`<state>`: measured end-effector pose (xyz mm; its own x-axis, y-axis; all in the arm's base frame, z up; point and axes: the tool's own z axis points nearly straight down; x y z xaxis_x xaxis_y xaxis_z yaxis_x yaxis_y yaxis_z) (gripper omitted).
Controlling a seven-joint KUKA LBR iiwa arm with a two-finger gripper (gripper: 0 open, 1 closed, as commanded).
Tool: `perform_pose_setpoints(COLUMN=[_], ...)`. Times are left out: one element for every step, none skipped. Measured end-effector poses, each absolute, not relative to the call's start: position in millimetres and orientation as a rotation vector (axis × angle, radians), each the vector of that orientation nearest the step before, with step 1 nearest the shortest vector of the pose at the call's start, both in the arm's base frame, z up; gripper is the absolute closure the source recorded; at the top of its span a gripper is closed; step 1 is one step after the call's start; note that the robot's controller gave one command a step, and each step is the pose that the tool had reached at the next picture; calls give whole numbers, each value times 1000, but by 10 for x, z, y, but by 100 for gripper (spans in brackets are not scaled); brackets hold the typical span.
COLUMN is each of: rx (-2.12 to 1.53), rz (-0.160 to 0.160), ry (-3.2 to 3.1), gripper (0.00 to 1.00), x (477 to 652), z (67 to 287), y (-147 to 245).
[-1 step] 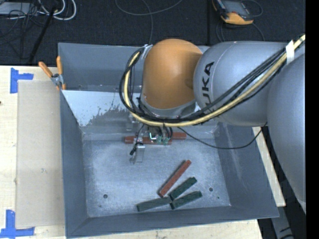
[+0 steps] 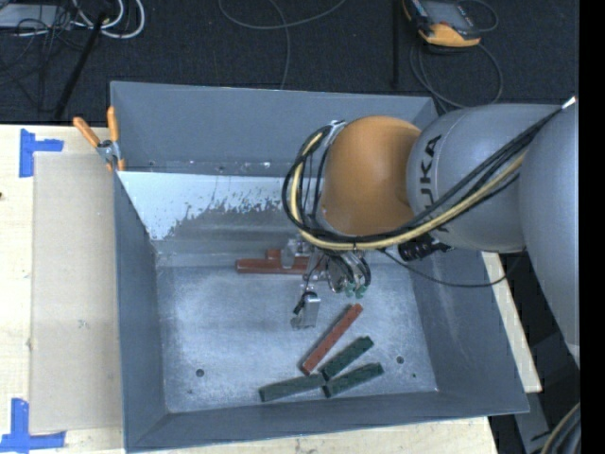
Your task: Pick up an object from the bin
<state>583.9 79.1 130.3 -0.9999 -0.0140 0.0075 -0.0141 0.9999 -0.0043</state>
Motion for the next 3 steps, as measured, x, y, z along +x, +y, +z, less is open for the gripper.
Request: perform_pose_setpoints(rx=[273, 275, 976], rz=[2, 0, -2], ry=[-3122, -3120, -2990], gripper=[0, 100, 100], x=[5039, 5059, 5496], z=[675, 721, 715], y=[-11, 11, -99])
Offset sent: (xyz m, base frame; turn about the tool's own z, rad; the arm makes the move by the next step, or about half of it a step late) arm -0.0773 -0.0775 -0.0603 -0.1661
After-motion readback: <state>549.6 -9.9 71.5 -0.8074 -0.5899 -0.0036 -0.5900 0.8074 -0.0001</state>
